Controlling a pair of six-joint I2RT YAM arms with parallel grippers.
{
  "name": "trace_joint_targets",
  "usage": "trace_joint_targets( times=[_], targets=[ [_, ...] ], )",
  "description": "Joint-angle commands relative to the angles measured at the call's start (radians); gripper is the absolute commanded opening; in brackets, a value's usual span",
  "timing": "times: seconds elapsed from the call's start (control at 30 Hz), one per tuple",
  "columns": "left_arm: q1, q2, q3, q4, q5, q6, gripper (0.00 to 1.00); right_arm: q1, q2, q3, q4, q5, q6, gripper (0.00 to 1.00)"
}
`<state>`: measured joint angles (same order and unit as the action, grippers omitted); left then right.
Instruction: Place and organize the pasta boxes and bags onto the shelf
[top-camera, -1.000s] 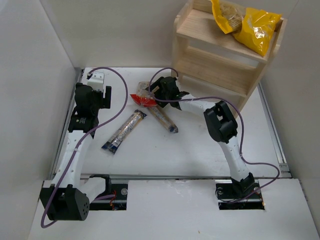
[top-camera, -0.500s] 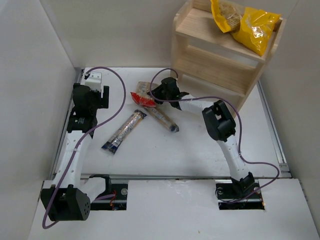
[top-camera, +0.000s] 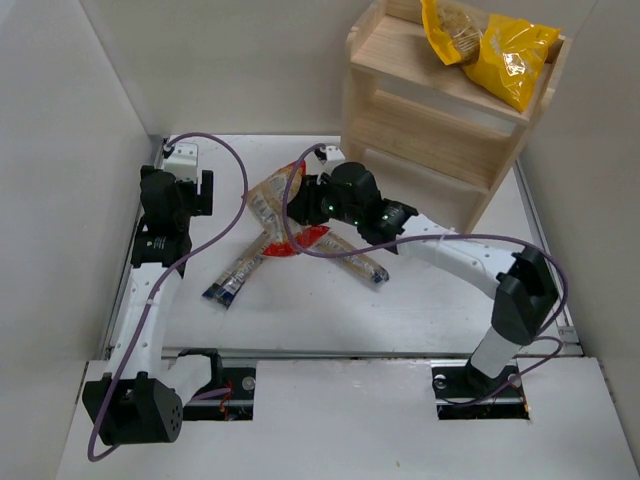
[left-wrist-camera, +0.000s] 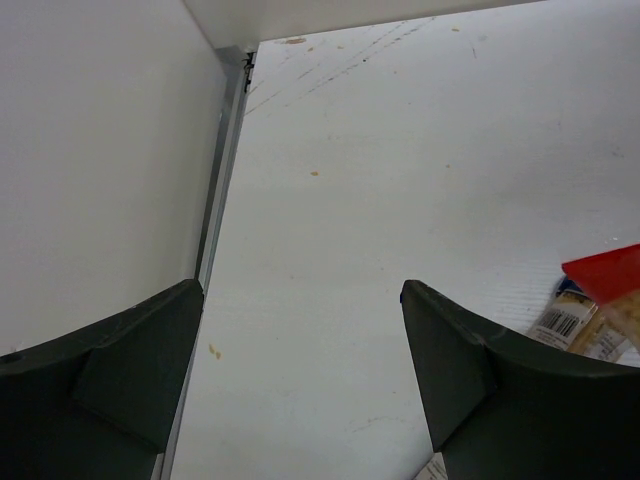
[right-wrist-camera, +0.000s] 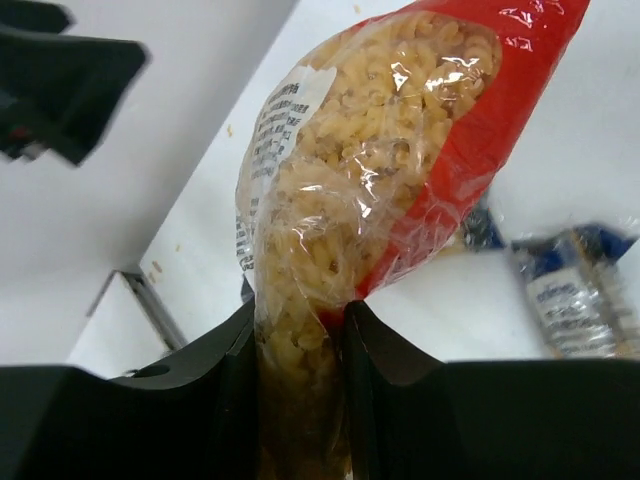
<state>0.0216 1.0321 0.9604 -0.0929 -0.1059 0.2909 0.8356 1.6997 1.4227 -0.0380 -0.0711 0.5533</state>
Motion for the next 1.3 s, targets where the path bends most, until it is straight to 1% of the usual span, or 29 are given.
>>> trace_joint_targets(
  times=[0.0,0.1,0.17,0.27,0.33,0.4,0.53,0.67,0.77,0.87,1.0,1.07,1.17,1.2,1.27],
  targets=[
    [0.005,-0.021,0.011,0.058,0.005,0.007,0.79,0.004,-0.101,0.011,0.112,0.131,-0.247,0.00],
    [0.007,-0.023,0.014,0.055,0.003,0.014,0.79,0.065,-0.182,0.068,0.076,0.281,-0.540,0.00],
    [0.008,-0.026,0.014,0.056,0.000,0.020,0.79,0.088,-0.239,0.099,0.092,0.355,-0.721,0.00],
    [0.008,-0.033,0.012,0.059,0.000,0.028,0.79,0.092,-0.320,0.180,0.148,0.468,-1.022,0.00],
    [0.008,-0.038,0.011,0.059,0.000,0.033,0.79,0.093,-0.342,0.251,0.196,0.504,-1.175,0.00],
    [0.010,-0.040,0.006,0.062,0.000,0.034,0.79,0.076,-0.342,0.323,0.240,0.507,-1.289,0.00],
    [0.011,-0.047,-0.006,0.068,-0.005,0.034,0.79,-0.017,-0.301,0.433,0.346,0.479,-1.423,0.00],
    [0.011,-0.056,-0.009,0.068,-0.005,0.034,0.79,-0.147,-0.172,0.589,0.430,0.424,-1.535,0.00],
    [0.011,-0.058,-0.009,0.071,-0.003,0.034,0.79,-0.253,-0.037,0.723,0.437,0.361,-1.557,0.00],
    [0.016,-0.069,-0.029,0.091,-0.005,0.034,0.79,-0.332,0.087,0.821,0.405,0.318,-1.526,0.00],
    [0.028,-0.086,-0.055,0.094,-0.006,0.034,0.79,-0.370,0.135,0.771,0.408,0.287,-1.564,0.00],
    [0.034,-0.089,-0.066,0.094,-0.006,0.034,0.79,-0.364,0.126,0.696,0.394,0.275,-1.657,0.00],
    [0.039,-0.089,-0.074,0.096,-0.006,0.034,0.79,-0.362,0.095,0.538,0.362,0.298,-1.854,0.00],
    [0.039,-0.087,-0.075,0.099,-0.006,0.034,0.79,-0.362,0.083,0.491,0.353,0.312,-1.894,0.00],
    [0.038,-0.084,-0.078,0.107,-0.006,0.034,0.79,-0.362,0.061,0.428,0.336,0.344,-1.915,0.00]
  ],
)
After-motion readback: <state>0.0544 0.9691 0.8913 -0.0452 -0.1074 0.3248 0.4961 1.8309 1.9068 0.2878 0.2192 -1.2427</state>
